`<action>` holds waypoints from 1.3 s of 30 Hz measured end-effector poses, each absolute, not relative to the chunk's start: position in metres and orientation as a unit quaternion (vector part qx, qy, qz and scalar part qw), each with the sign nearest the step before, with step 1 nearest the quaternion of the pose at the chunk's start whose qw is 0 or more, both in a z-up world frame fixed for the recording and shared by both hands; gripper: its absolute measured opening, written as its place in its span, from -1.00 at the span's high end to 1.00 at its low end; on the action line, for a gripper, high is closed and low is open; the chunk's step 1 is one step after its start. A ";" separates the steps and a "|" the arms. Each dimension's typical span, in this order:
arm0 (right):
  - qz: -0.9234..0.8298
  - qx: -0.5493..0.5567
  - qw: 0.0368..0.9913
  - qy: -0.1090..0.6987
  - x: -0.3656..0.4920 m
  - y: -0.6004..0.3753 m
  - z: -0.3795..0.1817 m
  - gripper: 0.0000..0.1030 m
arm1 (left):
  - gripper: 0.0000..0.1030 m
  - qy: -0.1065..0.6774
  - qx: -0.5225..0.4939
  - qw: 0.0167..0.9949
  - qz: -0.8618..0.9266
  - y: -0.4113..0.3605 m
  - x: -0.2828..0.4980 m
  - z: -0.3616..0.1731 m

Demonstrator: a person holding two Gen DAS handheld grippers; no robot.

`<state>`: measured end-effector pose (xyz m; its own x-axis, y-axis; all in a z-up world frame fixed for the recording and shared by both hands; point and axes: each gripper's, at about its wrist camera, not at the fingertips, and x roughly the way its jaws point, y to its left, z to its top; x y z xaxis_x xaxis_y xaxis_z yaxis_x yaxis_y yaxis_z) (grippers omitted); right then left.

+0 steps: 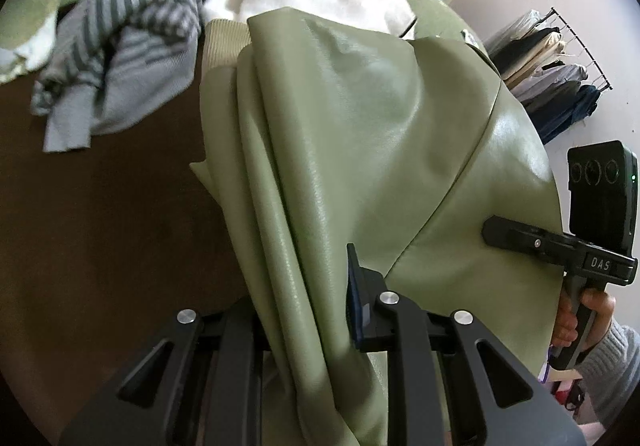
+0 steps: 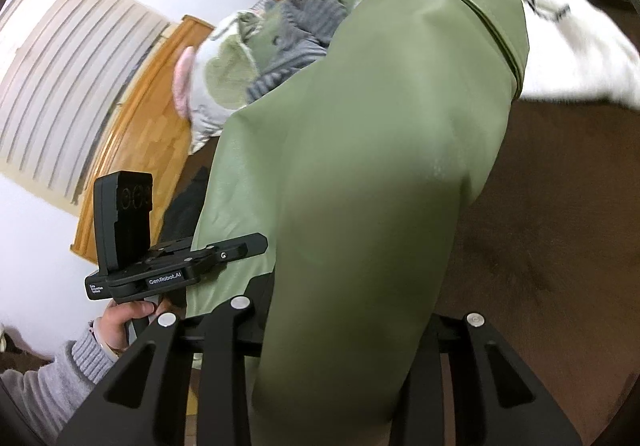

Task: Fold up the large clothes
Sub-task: 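Grasp the folded green bundle with both grippers and lift it off the table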

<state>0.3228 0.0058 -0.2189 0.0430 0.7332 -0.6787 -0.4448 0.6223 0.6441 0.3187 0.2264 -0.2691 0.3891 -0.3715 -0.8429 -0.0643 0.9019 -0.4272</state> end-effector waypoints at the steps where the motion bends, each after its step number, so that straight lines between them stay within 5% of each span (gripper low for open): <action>1: 0.418 0.129 0.710 0.552 0.319 0.005 -0.205 0.38 | 0.59 0.543 -0.199 0.810 -0.093 0.226 0.314 -0.257; 15: 0.426 0.122 0.713 0.543 0.276 -0.010 -0.076 0.38 | 0.59 0.533 -0.197 0.820 -0.070 0.205 0.248 -0.117; 39: 0.510 0.064 0.675 0.529 0.273 0.062 -0.055 0.38 | 0.58 0.502 -0.240 0.831 0.009 0.247 0.184 -0.089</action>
<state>0.2726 0.0618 -0.0546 -0.0802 0.7556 -0.6501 -0.6210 0.4723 0.6255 0.1841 0.2474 -0.0887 0.4965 -0.2261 -0.8381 -0.2553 0.8847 -0.3899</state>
